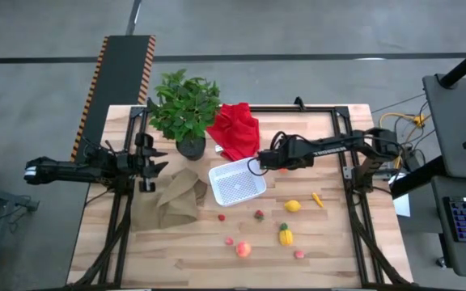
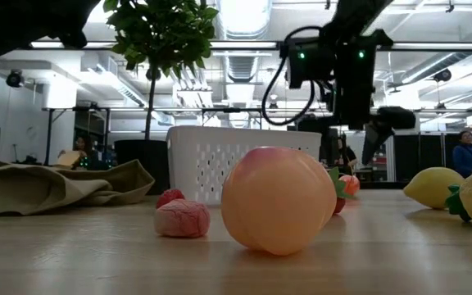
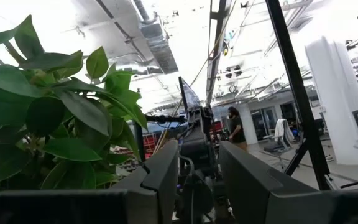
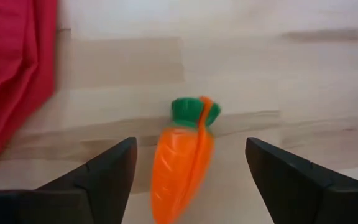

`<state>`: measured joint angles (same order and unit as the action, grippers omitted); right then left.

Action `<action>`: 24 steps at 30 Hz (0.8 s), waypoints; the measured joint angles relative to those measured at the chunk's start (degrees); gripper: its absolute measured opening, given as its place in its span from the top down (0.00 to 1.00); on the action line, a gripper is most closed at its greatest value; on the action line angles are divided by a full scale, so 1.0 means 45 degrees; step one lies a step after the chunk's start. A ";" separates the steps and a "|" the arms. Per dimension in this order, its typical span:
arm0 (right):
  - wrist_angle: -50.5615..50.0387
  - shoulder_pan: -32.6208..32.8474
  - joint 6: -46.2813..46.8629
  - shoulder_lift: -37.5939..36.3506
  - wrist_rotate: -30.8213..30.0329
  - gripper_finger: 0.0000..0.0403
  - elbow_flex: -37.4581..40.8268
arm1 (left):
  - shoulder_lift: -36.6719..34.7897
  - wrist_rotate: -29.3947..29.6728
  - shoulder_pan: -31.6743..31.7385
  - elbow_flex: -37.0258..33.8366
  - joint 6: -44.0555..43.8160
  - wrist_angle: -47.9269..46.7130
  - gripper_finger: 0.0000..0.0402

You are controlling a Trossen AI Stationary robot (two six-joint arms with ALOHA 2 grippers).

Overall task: Pick and placing Produce into tupperware
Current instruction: Put the orange carrot into the bin

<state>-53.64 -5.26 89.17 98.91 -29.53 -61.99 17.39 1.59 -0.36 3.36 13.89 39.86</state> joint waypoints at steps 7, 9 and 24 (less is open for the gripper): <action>0.2360 0.0001 0.0102 -0.0010 0.0275 0.29 0.1586 | 0.0001 0.0011 0.0001 0.0000 0.0005 -0.0016 0.74; 0.2877 0.0001 0.0104 -0.0019 0.0275 0.29 0.1925 | -0.0014 0.0014 0.0005 0.0000 0.0005 -0.0007 0.74; 0.4400 -0.0262 0.0061 -0.0101 0.0129 0.33 0.3255 | 0.0043 0.0039 0.0005 0.0000 0.0024 -0.0016 0.74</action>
<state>-33.84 -6.44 89.44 98.46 -28.95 -47.34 17.58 1.76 -0.34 3.36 14.00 39.78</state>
